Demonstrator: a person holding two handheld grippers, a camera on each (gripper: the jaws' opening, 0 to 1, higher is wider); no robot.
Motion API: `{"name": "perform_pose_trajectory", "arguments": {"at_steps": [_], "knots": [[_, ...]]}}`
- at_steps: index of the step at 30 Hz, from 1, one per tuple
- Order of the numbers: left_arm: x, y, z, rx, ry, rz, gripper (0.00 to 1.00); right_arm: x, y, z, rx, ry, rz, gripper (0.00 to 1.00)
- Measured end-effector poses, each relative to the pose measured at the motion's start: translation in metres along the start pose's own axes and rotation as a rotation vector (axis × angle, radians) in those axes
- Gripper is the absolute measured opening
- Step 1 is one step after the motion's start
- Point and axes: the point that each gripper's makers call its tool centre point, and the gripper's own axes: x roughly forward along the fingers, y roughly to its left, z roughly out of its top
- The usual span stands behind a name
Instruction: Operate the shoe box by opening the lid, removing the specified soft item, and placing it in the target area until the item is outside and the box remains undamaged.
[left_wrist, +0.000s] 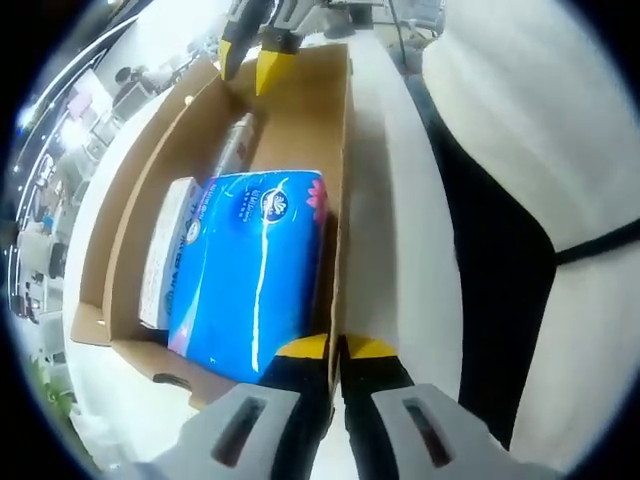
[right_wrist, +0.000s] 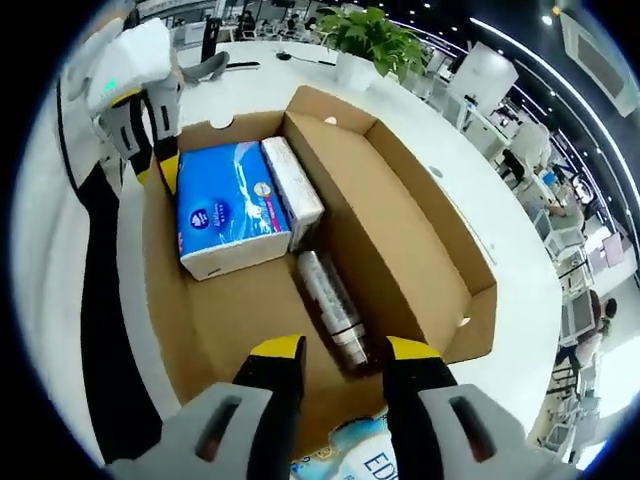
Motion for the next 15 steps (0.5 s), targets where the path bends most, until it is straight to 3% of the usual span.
{"name": "perform_pose_trajectory", "arguments": {"at_steps": [4, 8, 11, 13, 15], "knots": [[0.001, 0.0, 0.0, -0.02, 0.013, 0.0, 0.03, 0.007, 0.012, -0.002, 0.024, 0.018, 0.051, 0.29], [0.0, 0.0, 0.0, -0.003, 0.003, -0.001, 0.03, 0.013, 0.004, 0.0, -0.061, 0.052, 0.015, 0.19], [0.001, 0.0, 0.0, -0.008, 0.006, -0.004, 0.03, 0.014, -0.003, 0.004, 0.008, 0.062, -0.018, 0.25], [0.001, 0.0, 0.0, -0.011, 0.004, 0.0, 0.03, 0.016, -0.006, 0.009, 0.04, 0.032, -0.03, 0.29], [0.001, 0.0, 0.0, -0.01, 0.008, -0.001, 0.03, 0.021, -0.004, 0.008, 0.007, 0.045, -0.013, 0.3]]}}
